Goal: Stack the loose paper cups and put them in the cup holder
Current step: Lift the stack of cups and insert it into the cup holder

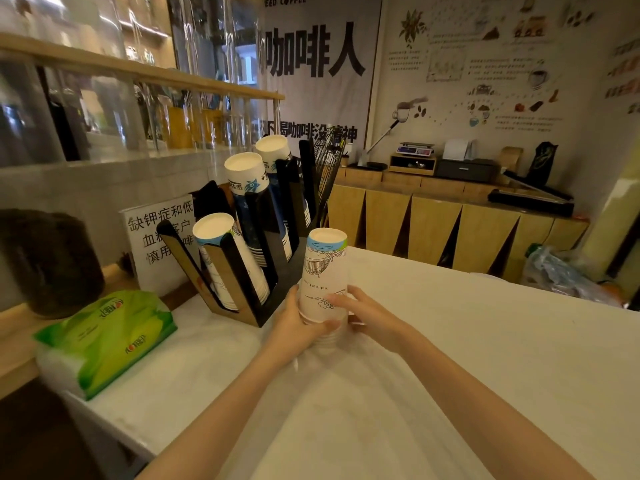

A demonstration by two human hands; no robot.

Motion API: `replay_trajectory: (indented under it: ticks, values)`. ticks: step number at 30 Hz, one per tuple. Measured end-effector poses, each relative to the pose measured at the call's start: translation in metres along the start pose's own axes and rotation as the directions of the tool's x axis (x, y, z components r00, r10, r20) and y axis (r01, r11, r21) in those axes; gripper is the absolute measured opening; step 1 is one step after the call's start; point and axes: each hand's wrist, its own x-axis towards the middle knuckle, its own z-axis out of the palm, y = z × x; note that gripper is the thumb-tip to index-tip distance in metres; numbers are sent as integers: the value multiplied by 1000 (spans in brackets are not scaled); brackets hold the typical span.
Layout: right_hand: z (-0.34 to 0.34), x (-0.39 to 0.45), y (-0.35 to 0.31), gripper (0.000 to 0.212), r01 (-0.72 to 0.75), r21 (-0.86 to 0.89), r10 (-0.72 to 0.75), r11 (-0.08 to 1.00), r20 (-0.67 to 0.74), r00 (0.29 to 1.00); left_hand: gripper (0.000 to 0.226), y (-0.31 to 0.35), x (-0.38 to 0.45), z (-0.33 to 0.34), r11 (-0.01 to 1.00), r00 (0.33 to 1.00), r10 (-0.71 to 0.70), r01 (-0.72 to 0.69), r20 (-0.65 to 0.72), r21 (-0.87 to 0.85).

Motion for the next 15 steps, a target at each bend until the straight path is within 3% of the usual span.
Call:
replay_trajectory:
  ticks: [3, 10, 15]
  values:
    - [8, -5, 5, 60, 57, 66, -57, 996, -11, 998, 81, -1, 0, -2, 997, 999, -23, 26, 32, -77]
    - [12, -15, -9, 57, 99, 50, -96, 994, -57, 994, 78, 9, 4, -9, 994, 1000, -28, 28, -2, -104]
    - [3, -34, -57, 55, 259, -62, -263, 964, -79, 962, 72, 53, -2, -35, 988, 987, 149, -152, -62, -35]
